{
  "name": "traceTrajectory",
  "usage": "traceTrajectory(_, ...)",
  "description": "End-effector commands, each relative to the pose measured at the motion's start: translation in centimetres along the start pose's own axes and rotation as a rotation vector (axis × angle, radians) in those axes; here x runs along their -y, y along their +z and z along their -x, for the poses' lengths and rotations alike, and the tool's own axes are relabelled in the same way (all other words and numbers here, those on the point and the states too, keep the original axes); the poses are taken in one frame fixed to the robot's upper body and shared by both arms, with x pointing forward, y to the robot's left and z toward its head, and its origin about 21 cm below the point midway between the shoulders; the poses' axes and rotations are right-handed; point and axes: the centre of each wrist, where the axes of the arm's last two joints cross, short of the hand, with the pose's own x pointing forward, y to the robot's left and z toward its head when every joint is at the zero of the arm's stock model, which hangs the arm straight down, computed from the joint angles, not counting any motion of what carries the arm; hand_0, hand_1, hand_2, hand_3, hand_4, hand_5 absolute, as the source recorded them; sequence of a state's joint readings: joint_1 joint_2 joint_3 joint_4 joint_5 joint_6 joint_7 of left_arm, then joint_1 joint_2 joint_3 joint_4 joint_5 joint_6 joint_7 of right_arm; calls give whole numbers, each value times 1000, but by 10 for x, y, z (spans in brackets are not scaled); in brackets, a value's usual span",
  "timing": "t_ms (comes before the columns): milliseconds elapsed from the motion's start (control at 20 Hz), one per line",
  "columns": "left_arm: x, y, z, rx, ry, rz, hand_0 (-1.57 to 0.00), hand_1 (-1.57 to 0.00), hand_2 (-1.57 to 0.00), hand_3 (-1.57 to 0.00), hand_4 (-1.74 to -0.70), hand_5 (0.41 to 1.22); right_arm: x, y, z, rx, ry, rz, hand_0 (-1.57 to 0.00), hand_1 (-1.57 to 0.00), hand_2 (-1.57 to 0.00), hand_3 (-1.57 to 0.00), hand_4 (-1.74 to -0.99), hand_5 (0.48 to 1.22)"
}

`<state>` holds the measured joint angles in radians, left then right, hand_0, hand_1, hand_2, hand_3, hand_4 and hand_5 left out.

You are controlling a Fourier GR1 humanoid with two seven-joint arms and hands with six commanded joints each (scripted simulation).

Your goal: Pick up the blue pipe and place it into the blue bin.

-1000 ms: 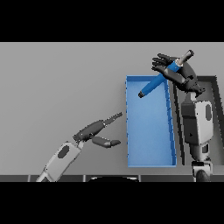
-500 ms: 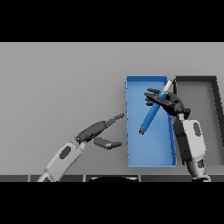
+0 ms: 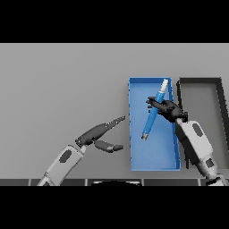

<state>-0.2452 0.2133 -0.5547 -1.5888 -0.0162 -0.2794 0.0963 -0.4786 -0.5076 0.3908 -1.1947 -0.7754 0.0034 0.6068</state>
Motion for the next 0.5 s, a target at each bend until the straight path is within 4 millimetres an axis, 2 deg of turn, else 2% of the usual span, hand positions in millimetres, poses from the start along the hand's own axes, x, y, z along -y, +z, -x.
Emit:
traceTrajectory(0, 0, 0, 0, 5, -1, -1, 1, 1, 1, 1, -895, 453, -1, -2, 3, -22, 40, 2, -218, -195, -186, -150, -1165, 924)
traceTrajectory(200, 3, -4, 3, 14, 6, 7, 1, 1, 1, 1, -901, 453, -4, -6, 14, -60, 205, 16, -89, -79, -76, -61, -1126, 794)
traceTrajectory(300, 4, 0, 1, 21, 7, 4, 1, 1, 1, 1, -909, 457, -3, -10, 12, -61, 210, 41, -56, -50, -48, -39, -1124, 738)
traceTrajectory(350, 6, -5, -1, 15, 11, 6, 1, 1, 1, 1, -912, 458, -3, -11, 13, -58, 222, 52, -45, -40, -38, -31, -1124, 717)
traceTrajectory(450, 2, -3, 2, 8, 12, -4, 1, 1, 1, 1, -914, 460, -2, -12, 14, -47, 207, 37, -28, -25, -24, -19, -1120, 702)
